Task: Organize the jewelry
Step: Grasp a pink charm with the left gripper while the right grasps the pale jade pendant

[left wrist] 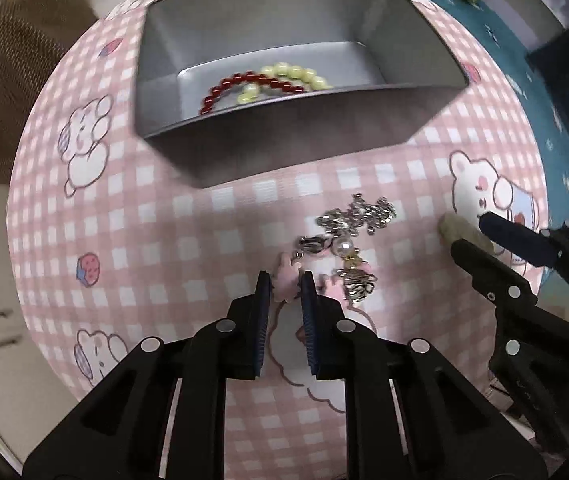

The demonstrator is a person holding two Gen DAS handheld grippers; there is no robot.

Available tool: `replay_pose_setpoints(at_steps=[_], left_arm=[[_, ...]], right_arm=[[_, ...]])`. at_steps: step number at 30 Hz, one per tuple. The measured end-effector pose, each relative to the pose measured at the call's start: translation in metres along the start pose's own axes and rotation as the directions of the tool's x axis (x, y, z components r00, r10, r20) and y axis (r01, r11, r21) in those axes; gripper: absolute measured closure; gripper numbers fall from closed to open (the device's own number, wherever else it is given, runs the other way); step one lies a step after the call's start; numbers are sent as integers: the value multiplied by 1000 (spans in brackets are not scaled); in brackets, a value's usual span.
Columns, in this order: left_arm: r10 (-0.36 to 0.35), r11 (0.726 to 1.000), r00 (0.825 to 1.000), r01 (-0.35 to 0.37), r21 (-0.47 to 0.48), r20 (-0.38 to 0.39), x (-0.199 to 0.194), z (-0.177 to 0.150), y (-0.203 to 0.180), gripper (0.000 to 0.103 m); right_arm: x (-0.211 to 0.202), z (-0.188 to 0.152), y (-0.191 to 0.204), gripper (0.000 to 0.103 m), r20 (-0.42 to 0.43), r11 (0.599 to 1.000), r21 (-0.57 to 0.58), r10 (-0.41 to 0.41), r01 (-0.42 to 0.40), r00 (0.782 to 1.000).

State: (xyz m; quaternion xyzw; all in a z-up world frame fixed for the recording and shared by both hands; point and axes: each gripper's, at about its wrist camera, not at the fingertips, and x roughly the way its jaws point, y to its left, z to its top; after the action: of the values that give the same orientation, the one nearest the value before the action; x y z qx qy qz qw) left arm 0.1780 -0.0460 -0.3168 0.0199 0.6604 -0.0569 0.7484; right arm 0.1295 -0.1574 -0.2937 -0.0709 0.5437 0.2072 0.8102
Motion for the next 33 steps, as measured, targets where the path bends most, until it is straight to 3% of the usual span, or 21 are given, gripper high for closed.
replay_pose_setpoints(at_steps=[2,3,8,12,13,15,17,21,25,28,30,33], left_arm=[[-18,1000,1000,18,-8,4,-2,-1,3,88],[-44,999,999,44,-15,1,-3,-1,6,88],[-91,994,996,92,-56,21,-15,-4,21,88],[-95,994,995,97,-52,41,-25,-5,11,88],[-100,993,994,103,-55,43,-26,-6,15,88],[-110,992,993,113,-61,51,-31,-12,22,88],[-115,991,992,118,-61,56,-36,-12,26,88],[-127,988,990,132,-85,61,-41,-15,42,88],[-138,985,988,144,-96,67,-47,-16,56,88],[-143,984,988,148,-101,57,-45,-21,60,88],[-146,983,988,151,-100,57,-45,-21,61,88],[-145,984,988,151,-96,61,-46,-21,62,88]], right_arm=[[-1,2,-2,77,3,1000,1,2,-2,1000],[-2,2,-3,83,6,1000,2,6,-6,1000],[-8,10,-5,85,23,1000,5,28,-28,999],[-3,12,-8,84,4,999,28,38,-38,999],[-4,12,-11,82,6,998,42,46,-46,999],[-4,10,-18,66,7,997,67,49,-50,999],[-1,9,-25,59,-8,996,85,34,-33,999],[12,3,-28,56,-52,995,95,43,-38,998],[15,1,-21,52,-35,998,60,21,-19,999],[18,1,-12,60,-32,1000,27,0,0,999],[18,1,-8,74,-31,999,27,29,-28,999],[19,0,-3,86,-38,998,33,59,-58,998]])
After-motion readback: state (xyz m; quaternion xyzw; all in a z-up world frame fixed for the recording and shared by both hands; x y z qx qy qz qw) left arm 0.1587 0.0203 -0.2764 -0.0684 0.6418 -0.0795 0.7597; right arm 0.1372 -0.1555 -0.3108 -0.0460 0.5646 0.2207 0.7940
